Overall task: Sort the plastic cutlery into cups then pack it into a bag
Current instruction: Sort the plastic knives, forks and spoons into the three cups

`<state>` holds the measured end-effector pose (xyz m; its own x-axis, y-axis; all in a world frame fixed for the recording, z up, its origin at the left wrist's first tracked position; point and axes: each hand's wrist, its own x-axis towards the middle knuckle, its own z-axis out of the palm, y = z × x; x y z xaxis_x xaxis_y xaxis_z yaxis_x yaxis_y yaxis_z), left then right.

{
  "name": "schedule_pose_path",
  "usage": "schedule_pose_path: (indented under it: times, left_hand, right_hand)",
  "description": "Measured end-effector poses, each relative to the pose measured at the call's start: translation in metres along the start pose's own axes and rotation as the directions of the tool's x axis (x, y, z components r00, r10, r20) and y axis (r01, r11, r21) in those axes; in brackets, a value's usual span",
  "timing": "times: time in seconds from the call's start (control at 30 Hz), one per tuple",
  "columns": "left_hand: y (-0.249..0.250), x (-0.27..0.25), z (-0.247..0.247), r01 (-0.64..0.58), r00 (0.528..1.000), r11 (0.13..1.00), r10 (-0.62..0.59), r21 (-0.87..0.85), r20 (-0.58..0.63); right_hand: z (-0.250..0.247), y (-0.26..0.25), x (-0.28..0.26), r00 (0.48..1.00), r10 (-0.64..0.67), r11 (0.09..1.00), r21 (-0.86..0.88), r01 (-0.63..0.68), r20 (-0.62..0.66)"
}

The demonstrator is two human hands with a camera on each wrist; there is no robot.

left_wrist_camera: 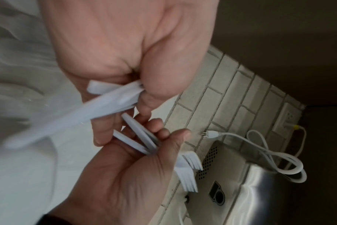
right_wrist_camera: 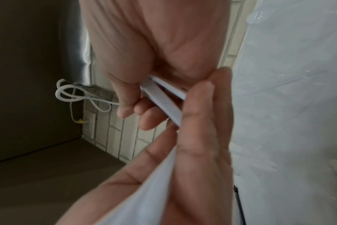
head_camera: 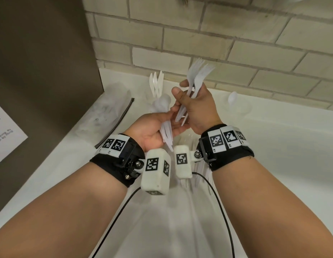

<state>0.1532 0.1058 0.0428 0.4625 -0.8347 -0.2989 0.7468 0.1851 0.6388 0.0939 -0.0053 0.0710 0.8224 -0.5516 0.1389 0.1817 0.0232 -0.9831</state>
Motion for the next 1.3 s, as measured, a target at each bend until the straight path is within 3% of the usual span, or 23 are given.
schedule_pose_path:
  times: [0.13, 0.2, 0.3, 0.37, 0.43, 0.6, 0.83, 1.07, 1.17, 1.3]
  left_hand:
    - [0.002, 0.003, -0.002, -0.009, 0.998, 1.0, 0.009, 0.006, -0.06]
    - [0.001, 0.004, -0.005, 0.016, 0.993, 0.996, -0.006, 0.084, -0.119]
    - [0.001, 0.004, -0.014, 0.005, 0.984, 0.989, 0.022, 0.149, -0.175]
    - [0.003, 0.002, -0.02, -0.016, 0.988, 0.987, 0.041, 0.16, -0.152]
    - [0.006, 0.001, -0.023, -0.02, 0.986, 0.972, 0.058, 0.233, -0.159]
    - [0.005, 0.008, -0.027, -0.018, 0.976, 0.933, 0.095, 0.36, -0.198]
    - [0.004, 0.019, -0.034, 0.003, 0.97, 0.932, 0.085, 0.362, -0.227]
    - [-0.002, 0.021, -0.028, 0.011, 0.968, 0.941, 0.075, 0.339, -0.241]
    - [-0.003, 0.02, -0.025, 0.017, 0.97, 0.937, 0.069, 0.349, -0.234]
    - [-0.003, 0.016, -0.021, 0.005, 0.973, 0.933, 0.079, 0.361, -0.219]
  right_hand:
    - [-0.001, 0.008, 0.003, 0.997, 0.059, 0.998, 0.027, -0.06, 0.058]
    - [-0.005, 0.01, 0.009, 0.999, 0.04, 0.999, -0.026, -0.04, 0.025]
    - [-0.022, 0.001, 0.028, 0.974, -0.089, 0.995, -0.06, 0.078, -0.208]
    - [-0.037, -0.008, 0.045, 0.913, -0.173, 0.985, -0.085, 0.152, -0.37]
    - [-0.047, -0.012, 0.063, 0.868, -0.219, 0.976, -0.113, 0.187, -0.445]
    - [-0.049, 0.014, 0.101, 0.865, -0.209, 0.971, -0.205, 0.127, -0.455]
    - [-0.06, 0.045, 0.122, 0.897, -0.019, 0.974, -0.21, -0.082, -0.441]
    - [-0.058, 0.039, 0.117, 0.913, 0.045, 0.986, -0.129, -0.106, -0.406]
    - [-0.056, 0.032, 0.112, 0.897, -0.002, 0.98, -0.181, -0.087, -0.442]
    - [-0.049, 0.014, 0.092, 0.885, -0.166, 0.964, -0.261, 0.053, -0.435]
